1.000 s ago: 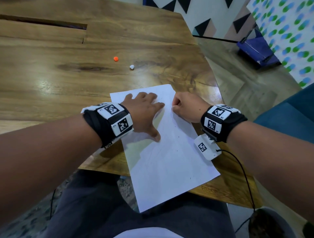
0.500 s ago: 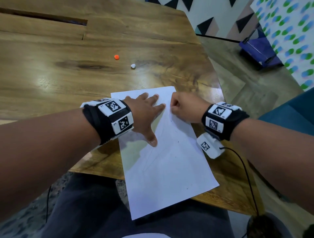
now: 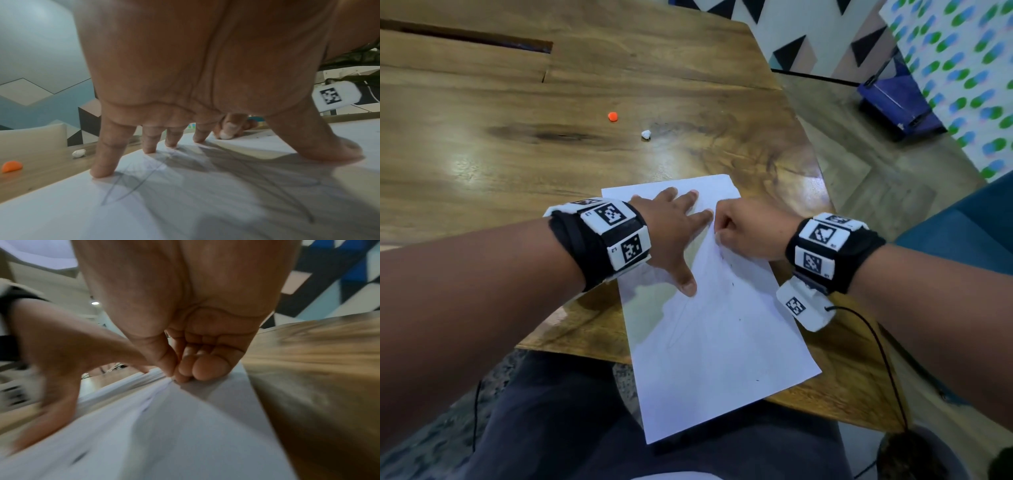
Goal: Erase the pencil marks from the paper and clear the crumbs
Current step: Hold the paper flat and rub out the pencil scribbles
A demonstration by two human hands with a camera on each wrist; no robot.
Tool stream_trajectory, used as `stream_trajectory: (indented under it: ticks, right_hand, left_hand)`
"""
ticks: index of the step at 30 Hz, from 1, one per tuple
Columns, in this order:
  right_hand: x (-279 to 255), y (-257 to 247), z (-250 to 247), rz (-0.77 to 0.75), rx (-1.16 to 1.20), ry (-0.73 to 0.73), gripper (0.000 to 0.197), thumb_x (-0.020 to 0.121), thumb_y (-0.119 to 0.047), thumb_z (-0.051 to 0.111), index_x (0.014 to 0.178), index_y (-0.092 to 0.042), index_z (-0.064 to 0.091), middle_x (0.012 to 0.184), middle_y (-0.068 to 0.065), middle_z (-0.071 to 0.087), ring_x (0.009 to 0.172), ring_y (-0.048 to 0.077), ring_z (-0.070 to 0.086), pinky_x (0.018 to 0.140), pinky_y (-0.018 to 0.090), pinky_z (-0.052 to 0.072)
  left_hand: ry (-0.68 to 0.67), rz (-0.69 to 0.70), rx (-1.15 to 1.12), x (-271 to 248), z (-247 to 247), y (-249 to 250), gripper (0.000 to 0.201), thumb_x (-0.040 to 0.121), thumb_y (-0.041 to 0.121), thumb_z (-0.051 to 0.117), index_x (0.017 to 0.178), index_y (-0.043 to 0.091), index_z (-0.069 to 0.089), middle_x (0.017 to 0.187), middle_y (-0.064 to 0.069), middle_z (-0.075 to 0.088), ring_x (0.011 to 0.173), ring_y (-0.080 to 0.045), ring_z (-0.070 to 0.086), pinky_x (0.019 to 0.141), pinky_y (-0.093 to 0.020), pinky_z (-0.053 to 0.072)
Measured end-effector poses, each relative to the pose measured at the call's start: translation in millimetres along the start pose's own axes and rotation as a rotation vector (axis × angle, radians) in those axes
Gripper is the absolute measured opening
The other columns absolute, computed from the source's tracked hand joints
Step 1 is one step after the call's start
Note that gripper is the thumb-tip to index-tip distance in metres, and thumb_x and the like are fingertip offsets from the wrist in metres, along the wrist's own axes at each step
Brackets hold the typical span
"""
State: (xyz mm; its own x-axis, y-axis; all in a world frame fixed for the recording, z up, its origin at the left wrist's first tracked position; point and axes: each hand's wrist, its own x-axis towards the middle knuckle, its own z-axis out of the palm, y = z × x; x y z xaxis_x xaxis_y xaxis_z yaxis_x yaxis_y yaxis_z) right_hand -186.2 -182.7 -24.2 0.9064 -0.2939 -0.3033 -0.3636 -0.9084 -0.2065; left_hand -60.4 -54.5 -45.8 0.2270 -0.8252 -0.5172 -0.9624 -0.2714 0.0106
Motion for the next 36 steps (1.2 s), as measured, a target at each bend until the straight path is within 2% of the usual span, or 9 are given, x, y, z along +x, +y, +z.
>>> stream_trajectory:
  ticks: [3, 6, 10, 13, 18, 23, 28, 32, 36]
  right_hand:
    - [22.8, 9.5, -6.4, 0.113, 0.034, 0.111, 0.011, 0.092, -0.018, 0.055, 0.095, -0.013, 0.064, 0.095, 0.0, 0.065, 0.091, 0.021, 0.06, 0.072, 0.03, 0.044]
    - [24.6, 6.4, -2.8, 0.127, 0.021, 0.134, 0.01, 0.091, -0.02, 0.055, 0.092, -0.016, 0.065, 0.094, -0.001, 0.066, 0.088, 0.02, 0.059, 0.071, 0.028, 0.04]
    - [-5.6, -13.0, 14.4, 0.0, 0.096, -0.009, 0.006, 0.09, -0.023, 0.057, 0.089, -0.021, 0.063, 0.087, -0.006, 0.066, 0.085, 0.017, 0.06, 0.073, 0.031, 0.049]
    - [-9.8, -18.1, 14.7, -0.061, 0.061, -0.066, 0.007, 0.091, -0.024, 0.059, 0.093, -0.02, 0.064, 0.084, -0.008, 0.063, 0.082, 0.015, 0.058, 0.07, 0.026, 0.043]
    - [17.9, -5.7, -2.4, 0.097, 0.107, 0.089, 0.013, 0.091, -0.021, 0.059, 0.091, -0.012, 0.068, 0.089, -0.002, 0.067, 0.087, 0.019, 0.062, 0.064, 0.027, 0.041]
    - [24.1, -0.4, -2.4, 0.18, 0.115, 0.154, 0.014, 0.091, -0.017, 0.058, 0.088, -0.008, 0.068, 0.091, 0.003, 0.071, 0.087, 0.022, 0.066, 0.068, 0.03, 0.048]
    - [-10.0, -19.1, 12.6, 0.017, 0.098, 0.012, 0.008, 0.089, -0.021, 0.056, 0.088, -0.017, 0.064, 0.089, -0.001, 0.068, 0.086, 0.02, 0.063, 0.072, 0.032, 0.051]
    - [-25.9, -28.8, 14.3, -0.08, 0.058, -0.13, 0.01, 0.091, -0.024, 0.058, 0.093, -0.019, 0.066, 0.086, -0.005, 0.068, 0.081, 0.014, 0.058, 0.065, 0.022, 0.046]
    - [3.2, -8.4, 0.1, 0.075, 0.071, 0.037, 0.011, 0.091, -0.022, 0.058, 0.092, -0.016, 0.067, 0.089, -0.004, 0.067, 0.087, 0.019, 0.063, 0.07, 0.029, 0.045]
  left_hand:
    - [-0.011, -0.007, 0.008, -1.6, -0.9, 0.1, 0.141, 0.058, 0.087, 0.071, 0.16, 0.036, -0.01, 0.17, 0.001, -0.016, 0.157, -0.031, -0.011, 0.112, -0.067, 0.033]
    - [-0.011, -0.014, 0.019, -3.5, -2.4, 1.7, 0.139, 0.059, 0.087, 0.07, 0.161, 0.035, -0.01, 0.17, 0.002, -0.016, 0.157, -0.03, -0.01, 0.111, -0.069, 0.033]
    - [-0.005, -0.015, 0.01, -5.4, -2.2, 2.1, 0.137, 0.058, 0.086, 0.072, 0.161, 0.037, -0.005, 0.17, 0.002, -0.015, 0.157, -0.029, -0.009, 0.108, -0.072, 0.033]
    - [-0.001, -0.013, 0.018, -6.3, -1.4, 1.0, 0.138, 0.057, 0.087, 0.072, 0.161, 0.037, -0.004, 0.17, 0.002, -0.015, 0.157, -0.029, -0.008, 0.107, -0.071, 0.034]
    - [-0.009, -0.025, 0.018, -6.6, -1.9, 2.9, 0.137, 0.06, 0.086, 0.071, 0.161, 0.035, -0.008, 0.17, 0.004, -0.014, 0.157, -0.028, -0.009, 0.107, -0.07, 0.035]
    - [0.008, -0.022, 0.026, -7.5, -1.2, 4.1, 0.139, 0.061, 0.086, 0.07, 0.162, 0.031, -0.008, 0.17, 0.004, -0.014, 0.157, -0.028, -0.008, 0.107, -0.072, 0.034]
    - [0.002, -0.016, 0.002, -7.3, -2.1, 2.9, 0.139, 0.06, 0.085, 0.073, 0.162, 0.033, -0.006, 0.17, 0.003, -0.016, 0.157, -0.029, -0.008, 0.107, -0.073, 0.033]
    - [-0.007, -0.019, 0.014, -6.7, -1.4, 3.7, 0.139, 0.06, 0.085, 0.071, 0.161, 0.033, -0.009, 0.17, 0.003, -0.018, 0.157, -0.028, -0.01, 0.107, -0.072, 0.034]
    - [-0.002, -0.016, 0.012, -6.3, -0.4, 2.4, 0.139, 0.061, 0.086, 0.07, 0.161, 0.033, -0.01, 0.17, 0.003, -0.017, 0.157, -0.029, -0.01, 0.107, -0.072, 0.034]
